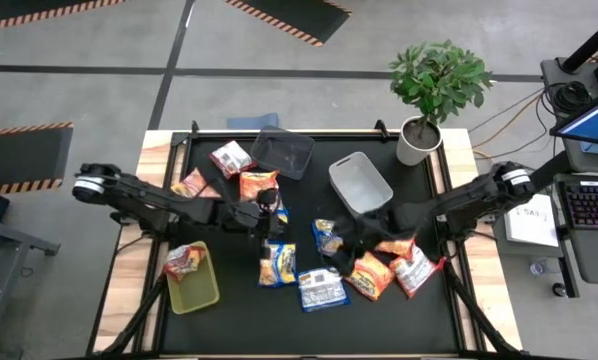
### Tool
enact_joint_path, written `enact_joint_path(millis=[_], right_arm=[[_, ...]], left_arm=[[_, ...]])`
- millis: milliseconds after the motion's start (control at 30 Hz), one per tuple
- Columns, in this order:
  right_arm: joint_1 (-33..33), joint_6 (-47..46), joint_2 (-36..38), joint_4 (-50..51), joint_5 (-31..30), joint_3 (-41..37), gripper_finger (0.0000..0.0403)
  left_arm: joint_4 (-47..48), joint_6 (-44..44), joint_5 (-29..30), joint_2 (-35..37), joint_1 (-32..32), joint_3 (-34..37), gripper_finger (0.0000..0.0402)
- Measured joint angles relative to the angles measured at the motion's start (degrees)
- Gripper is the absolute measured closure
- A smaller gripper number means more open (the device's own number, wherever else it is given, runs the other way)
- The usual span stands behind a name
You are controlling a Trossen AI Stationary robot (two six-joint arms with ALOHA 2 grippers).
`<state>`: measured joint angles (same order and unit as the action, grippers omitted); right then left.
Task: Sort Maruchan noodles
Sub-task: Put the blue noodle pack into the white bin
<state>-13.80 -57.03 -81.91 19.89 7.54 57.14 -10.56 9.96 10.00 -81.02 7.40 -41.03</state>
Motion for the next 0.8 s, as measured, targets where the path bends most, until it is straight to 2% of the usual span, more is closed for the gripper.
enact_joint_path(millis=[200, 333, 533, 633, 800], right_arm=[[-5.0, -9.9, 1.9, 3.3, -8.7, -3.6, 0.0394], [-6.5, -12.7, 2.7, 5.6, -12.6, -5.1, 0.0394], [-6.6, -13.7, 3.5, 5.3, -15.7, -6.7, 0.0394], [-6.6, -13.8, 4.0, 6.0, -17.7, -7.3, 0.0394], [-6.6, -15.7, 4.6, 6.5, -17.8, -7.8, 0.0381]], left_arm=[[-1.2, 1.5, -0.8, -5.1, 0.0, -3.2, 0.0402], [-1.2, 2.9, -0.8, -9.2, 0.0, -6.0, 0.0402], [-1.3, 2.7, -1.0, -14.3, -0.2, -7.8, 0.0402], [-5.5, 2.6, -1.2, -16.4, -0.2, -7.7, 0.0402], [-13.2, 3.0, -1.6, -19.1, -0.4, -7.7, 0.0402]])
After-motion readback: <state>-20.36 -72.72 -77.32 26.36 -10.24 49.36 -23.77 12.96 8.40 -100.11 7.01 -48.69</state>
